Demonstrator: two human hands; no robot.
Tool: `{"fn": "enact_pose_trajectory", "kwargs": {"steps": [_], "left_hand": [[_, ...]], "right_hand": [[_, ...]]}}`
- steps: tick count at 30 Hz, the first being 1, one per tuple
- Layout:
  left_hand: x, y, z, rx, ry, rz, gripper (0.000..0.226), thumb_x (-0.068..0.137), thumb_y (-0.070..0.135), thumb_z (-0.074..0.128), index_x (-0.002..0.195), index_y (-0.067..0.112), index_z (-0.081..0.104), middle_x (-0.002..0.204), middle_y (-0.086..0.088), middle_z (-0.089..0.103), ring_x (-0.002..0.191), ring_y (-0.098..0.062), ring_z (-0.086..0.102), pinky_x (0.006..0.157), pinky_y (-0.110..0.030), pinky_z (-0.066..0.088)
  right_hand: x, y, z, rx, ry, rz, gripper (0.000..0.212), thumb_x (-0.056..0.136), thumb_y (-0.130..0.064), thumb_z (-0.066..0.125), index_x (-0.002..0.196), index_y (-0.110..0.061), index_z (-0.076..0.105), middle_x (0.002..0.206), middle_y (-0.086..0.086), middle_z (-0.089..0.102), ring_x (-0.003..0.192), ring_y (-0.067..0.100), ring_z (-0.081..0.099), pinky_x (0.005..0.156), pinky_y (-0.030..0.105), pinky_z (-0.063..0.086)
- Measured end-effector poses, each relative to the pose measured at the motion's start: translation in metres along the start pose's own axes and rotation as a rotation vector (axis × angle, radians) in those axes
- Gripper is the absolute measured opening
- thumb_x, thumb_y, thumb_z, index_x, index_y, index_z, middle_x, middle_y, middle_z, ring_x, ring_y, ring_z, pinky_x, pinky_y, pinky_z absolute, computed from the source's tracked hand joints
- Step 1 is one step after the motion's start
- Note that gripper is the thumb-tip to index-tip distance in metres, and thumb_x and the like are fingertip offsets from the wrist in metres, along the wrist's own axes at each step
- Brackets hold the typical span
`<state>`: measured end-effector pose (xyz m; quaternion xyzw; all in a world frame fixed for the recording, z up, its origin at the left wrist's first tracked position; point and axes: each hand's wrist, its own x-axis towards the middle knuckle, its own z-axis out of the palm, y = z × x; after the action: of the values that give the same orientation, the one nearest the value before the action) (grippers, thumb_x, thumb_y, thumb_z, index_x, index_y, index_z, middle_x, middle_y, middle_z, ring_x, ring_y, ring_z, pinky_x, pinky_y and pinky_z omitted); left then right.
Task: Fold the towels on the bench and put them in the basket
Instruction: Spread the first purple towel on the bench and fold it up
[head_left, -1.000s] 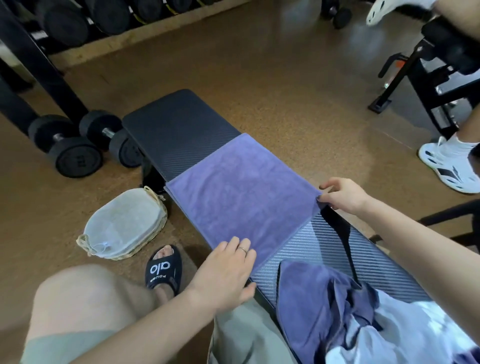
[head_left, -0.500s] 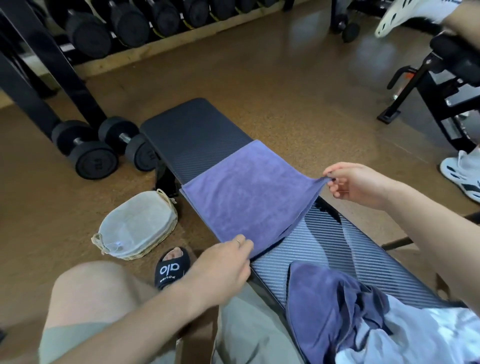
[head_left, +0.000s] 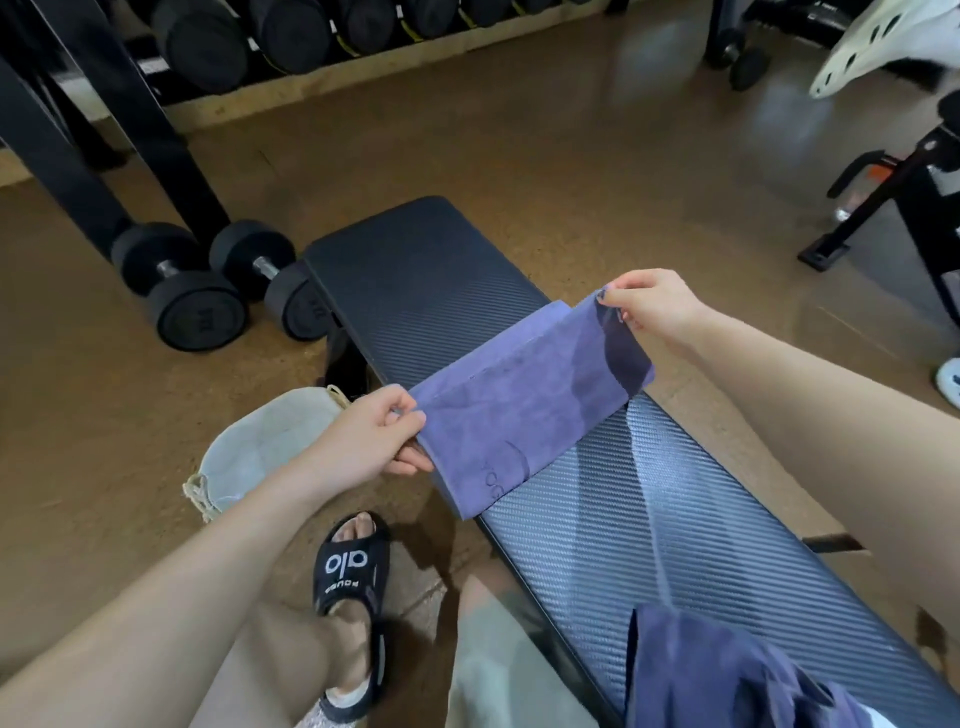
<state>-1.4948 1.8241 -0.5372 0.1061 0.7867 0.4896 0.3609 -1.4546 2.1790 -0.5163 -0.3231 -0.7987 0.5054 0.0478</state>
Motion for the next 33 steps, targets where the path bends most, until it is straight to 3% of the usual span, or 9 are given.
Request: {"fn": "enact_pose_trajectory", "kwargs": {"steps": [5,9,11,15,18,22,25,28,33], "left_hand": [[0.02,-0.006,-0.009,-0.003,0.077,-0.052,0.015,0.105,0.02,0.05,0.094,0.01,0.051,0.091,-0.022,0.074,0.073,-0.021,0.076,0.067,-0.032,0.06],[0.03,-0.008,-0.018,-0.007,0.112,-0.065,0.016,0.105,0.019,0.05,0.092,0.011,0.05,0.085,-0.016,0.075,0.072,-0.02,0.076,0.058,-0.024,0.058],[0.036,-0.01,-0.021,-0.001,0.133,-0.076,0.015,0.104,0.018,0.051,0.09,0.012,0.05,0.085,-0.014,0.075,0.072,-0.02,0.076,0.056,-0.023,0.055],[0.049,-0.021,-0.021,0.059,0.173,-0.115,0.013,0.101,0.017,0.055,0.09,0.011,0.054,0.085,-0.01,0.074,0.07,-0.017,0.074,0.059,-0.027,0.056],[0.054,-0.028,-0.019,0.144,0.211,-0.113,0.014,0.098,0.019,0.058,0.091,0.008,0.059,0.077,-0.006,0.067,0.07,-0.017,0.069,0.071,-0.038,0.063],[0.055,-0.031,-0.019,0.255,0.257,-0.084,0.013,0.096,0.025,0.06,0.088,0.015,0.059,0.074,-0.003,0.065,0.069,-0.02,0.065,0.077,-0.046,0.058],[0.054,-0.031,-0.019,0.253,0.278,-0.054,0.01,0.096,0.021,0.061,0.087,0.017,0.057,0.075,-0.003,0.065,0.063,-0.017,0.063,0.069,-0.043,0.055],[0.055,-0.031,-0.019,0.191,0.292,-0.07,0.01,0.095,0.017,0.064,0.087,0.014,0.059,0.082,-0.005,0.066,0.07,-0.018,0.07,0.076,-0.043,0.062],[0.056,-0.029,-0.021,0.165,0.295,-0.068,0.007,0.093,0.013,0.065,0.089,0.01,0.06,0.086,-0.006,0.064,0.077,-0.018,0.069,0.077,-0.044,0.063]], "right_hand": [[0.04,0.009,0.032,-0.152,0.027,-0.019,0.013,0.094,-0.022,0.063,0.081,-0.022,0.061,0.074,-0.004,0.056,0.068,0.014,0.048,0.058,0.025,0.039],[0.052,0.018,0.049,-0.243,0.039,-0.06,0.009,0.095,-0.026,0.059,0.092,-0.019,0.063,0.089,-0.001,0.065,0.082,0.018,0.056,0.074,0.029,0.044],[0.055,0.022,0.055,-0.258,0.056,-0.07,0.009,0.096,-0.027,0.058,0.092,-0.02,0.062,0.092,0.0,0.067,0.086,0.019,0.058,0.075,0.03,0.043],[0.056,0.027,0.064,-0.322,0.107,-0.083,0.011,0.098,-0.026,0.054,0.093,-0.019,0.062,0.093,-0.002,0.065,0.088,0.019,0.057,0.075,0.028,0.039],[0.055,0.03,0.068,-0.359,0.141,-0.101,0.013,0.099,-0.026,0.052,0.095,-0.017,0.061,0.09,-0.002,0.064,0.087,0.019,0.056,0.074,0.027,0.037],[0.056,0.031,0.074,-0.411,0.153,-0.118,0.014,0.099,-0.027,0.051,0.098,-0.018,0.06,0.095,0.002,0.065,0.091,0.022,0.057,0.077,0.032,0.043],[0.056,0.032,0.075,-0.408,0.14,-0.121,0.013,0.101,-0.028,0.048,0.098,-0.019,0.057,0.09,0.001,0.064,0.087,0.022,0.056,0.071,0.033,0.042],[0.056,0.032,0.075,-0.34,0.126,-0.121,0.013,0.102,-0.027,0.047,0.098,-0.019,0.056,0.082,-0.004,0.06,0.078,0.016,0.052,0.061,0.024,0.036],[0.056,0.034,0.073,-0.28,0.1,-0.135,0.013,0.102,-0.029,0.047,0.101,-0.022,0.058,0.09,-0.004,0.063,0.084,0.014,0.053,0.065,0.017,0.035]]}}
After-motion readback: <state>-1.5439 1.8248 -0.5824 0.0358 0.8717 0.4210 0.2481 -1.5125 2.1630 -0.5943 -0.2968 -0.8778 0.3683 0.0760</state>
